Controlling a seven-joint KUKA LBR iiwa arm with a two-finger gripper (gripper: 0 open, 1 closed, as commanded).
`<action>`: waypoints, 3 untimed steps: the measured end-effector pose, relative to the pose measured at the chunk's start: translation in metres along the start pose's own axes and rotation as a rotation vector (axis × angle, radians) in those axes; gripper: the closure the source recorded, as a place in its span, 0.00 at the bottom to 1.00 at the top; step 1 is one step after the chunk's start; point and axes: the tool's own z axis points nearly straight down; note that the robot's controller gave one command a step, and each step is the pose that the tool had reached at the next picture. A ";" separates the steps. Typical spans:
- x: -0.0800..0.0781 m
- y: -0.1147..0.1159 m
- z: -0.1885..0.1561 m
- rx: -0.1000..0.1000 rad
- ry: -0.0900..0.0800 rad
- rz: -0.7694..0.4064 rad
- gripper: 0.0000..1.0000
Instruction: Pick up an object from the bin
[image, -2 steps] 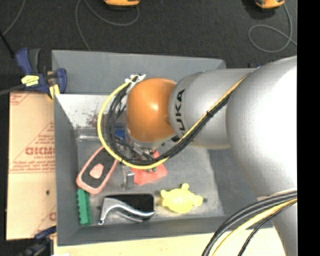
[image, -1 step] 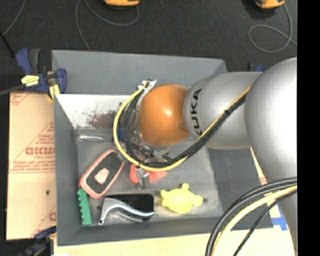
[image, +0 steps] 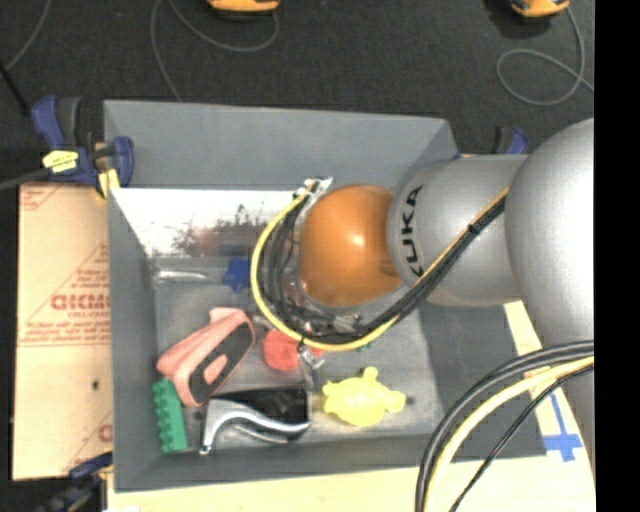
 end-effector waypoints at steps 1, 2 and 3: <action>-0.038 0.015 0.006 0.007 -0.033 0.049 0.00; -0.042 0.019 0.007 0.001 -0.030 0.156 0.00; -0.026 -0.004 -0.031 0.000 -0.020 0.144 0.00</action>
Offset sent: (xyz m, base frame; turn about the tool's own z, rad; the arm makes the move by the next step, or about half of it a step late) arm 0.0163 0.0023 -0.0104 0.3324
